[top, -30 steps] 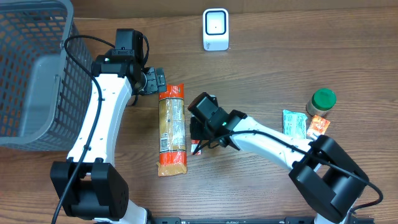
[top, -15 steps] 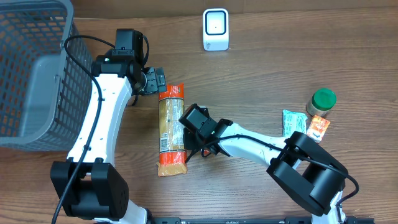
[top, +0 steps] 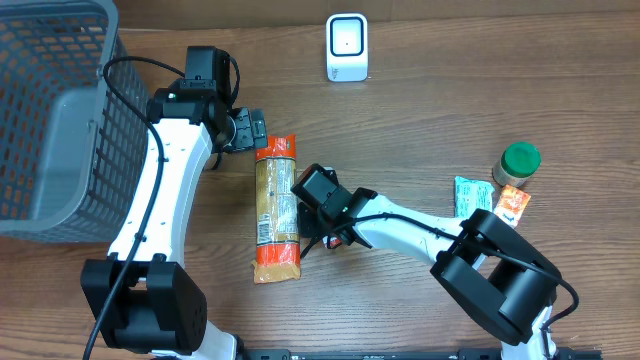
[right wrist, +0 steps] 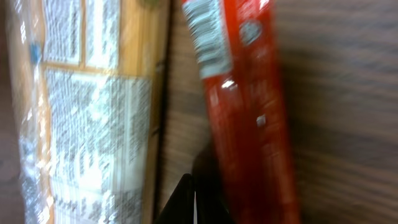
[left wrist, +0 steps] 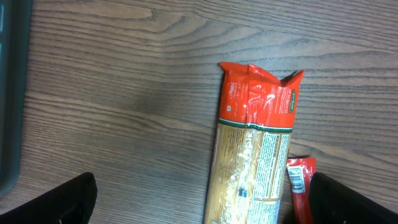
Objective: Scan the item barcode
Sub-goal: 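Lower the right gripper onto the red snack bar and grasp it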
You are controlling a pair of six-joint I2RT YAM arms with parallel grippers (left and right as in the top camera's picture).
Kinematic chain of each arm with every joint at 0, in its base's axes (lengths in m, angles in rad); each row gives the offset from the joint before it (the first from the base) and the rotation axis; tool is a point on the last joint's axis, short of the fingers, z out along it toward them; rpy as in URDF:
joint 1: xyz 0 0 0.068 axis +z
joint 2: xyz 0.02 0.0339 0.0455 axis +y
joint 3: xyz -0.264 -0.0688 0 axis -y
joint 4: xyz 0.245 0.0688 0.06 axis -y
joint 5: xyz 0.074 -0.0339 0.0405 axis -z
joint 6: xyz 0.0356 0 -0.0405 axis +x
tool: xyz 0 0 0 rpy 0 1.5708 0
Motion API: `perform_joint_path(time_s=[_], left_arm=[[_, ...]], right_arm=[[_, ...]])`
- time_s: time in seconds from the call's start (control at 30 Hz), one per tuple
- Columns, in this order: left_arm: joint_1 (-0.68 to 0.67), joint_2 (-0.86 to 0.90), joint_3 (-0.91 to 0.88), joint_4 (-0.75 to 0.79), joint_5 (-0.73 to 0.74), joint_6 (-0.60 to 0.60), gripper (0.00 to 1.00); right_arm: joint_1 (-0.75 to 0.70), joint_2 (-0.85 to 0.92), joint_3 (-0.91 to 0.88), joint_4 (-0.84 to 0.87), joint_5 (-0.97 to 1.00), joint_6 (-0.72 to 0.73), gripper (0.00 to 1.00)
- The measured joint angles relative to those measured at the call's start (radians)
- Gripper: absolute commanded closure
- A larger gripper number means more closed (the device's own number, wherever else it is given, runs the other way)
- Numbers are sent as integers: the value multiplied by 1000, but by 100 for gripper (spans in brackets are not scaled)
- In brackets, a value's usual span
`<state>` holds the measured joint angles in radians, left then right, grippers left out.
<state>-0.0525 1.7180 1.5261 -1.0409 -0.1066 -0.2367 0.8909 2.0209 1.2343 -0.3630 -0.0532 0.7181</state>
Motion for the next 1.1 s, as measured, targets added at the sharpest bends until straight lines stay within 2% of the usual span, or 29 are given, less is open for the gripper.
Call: perform_joint_path(time_s=[0.17,0.37,0.5,0.57,0.7,0.77,0.87,1.1], left_arm=[[0,0,0,0,0,0,0],[0,0,0,0,0,0,0],[0,0,0,0,0,0,0],[0,0,0,0,0,0,0],[0,0,0,0,0,0,0],[0,0,0,0,0,0,0],[0,0,0,0,0,0,0],[0,0,0,0,0,0,0]], right_arm=[[-43,-8,0,-32,32,-9,95],[-82,-29,0,-50,-16,-39,84],[-97,-110,0,-84,-74,-138,60],[-103,-166,0,-113,-89,-218,55],[-128,-237,0,-191,-106,-373,55],[-158,-240,0,-256,-89,-458,60],[-188,-237,-1,-300,-58,-521,60],[-209,-235,-46,-252,-16,-674,60]])
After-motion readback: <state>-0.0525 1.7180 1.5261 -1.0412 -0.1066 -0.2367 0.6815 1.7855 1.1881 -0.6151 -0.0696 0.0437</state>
